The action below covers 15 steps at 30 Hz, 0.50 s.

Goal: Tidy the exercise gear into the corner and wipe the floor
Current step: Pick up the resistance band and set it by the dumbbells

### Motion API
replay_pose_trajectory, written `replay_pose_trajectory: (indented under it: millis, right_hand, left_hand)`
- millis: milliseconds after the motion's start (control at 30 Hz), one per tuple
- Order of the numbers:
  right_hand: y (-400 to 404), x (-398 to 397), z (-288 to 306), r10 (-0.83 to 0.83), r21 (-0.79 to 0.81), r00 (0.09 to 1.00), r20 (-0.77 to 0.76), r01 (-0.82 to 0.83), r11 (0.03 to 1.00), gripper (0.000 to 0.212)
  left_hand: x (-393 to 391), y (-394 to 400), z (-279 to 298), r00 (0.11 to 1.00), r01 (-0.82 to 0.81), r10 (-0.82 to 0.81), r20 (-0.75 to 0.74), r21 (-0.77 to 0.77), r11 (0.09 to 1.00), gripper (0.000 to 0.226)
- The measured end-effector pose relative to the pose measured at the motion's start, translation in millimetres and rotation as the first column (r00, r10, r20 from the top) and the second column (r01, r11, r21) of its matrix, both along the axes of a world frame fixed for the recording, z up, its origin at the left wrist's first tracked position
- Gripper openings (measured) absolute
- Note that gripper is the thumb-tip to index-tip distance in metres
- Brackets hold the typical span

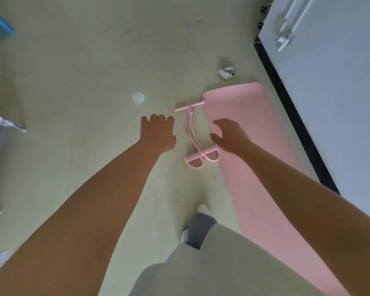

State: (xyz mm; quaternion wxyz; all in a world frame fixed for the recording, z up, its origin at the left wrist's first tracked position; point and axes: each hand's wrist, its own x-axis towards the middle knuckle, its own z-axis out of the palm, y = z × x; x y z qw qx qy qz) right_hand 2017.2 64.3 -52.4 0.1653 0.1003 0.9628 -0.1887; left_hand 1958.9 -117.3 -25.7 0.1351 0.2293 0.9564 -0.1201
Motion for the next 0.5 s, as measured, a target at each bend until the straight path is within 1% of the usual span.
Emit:
replay_pose_trajectory:
  millis: [133,267,400,500]
  right_hand:
    - [31,-71,-26,-0.068,-0.002,0.997,0.044,0.069,0.998,0.052]
    - [56,-151,-49,-0.140,-0.044,0.987,0.075,0.144,0.989,0.051]
    - [76,-224,-58,-0.195,-0.085,0.971,0.139,0.208,0.974,0.051]
    - [88,-263,-60,-0.245,-0.104,0.953,0.178,0.266,0.958,0.051]
  left_hand:
    - [-88,23,-14,0.998,0.056,-0.056,0.011,-0.013,0.998,0.044]
    - [-184,56,-27,0.992,0.124,-0.123,0.030,-0.050,0.991,0.042]
    - [-272,89,-35,0.975,0.218,-0.213,0.061,-0.104,0.970,0.041]
    - [-324,110,-42,0.957,0.286,-0.275,0.093,-0.126,0.950,0.041]
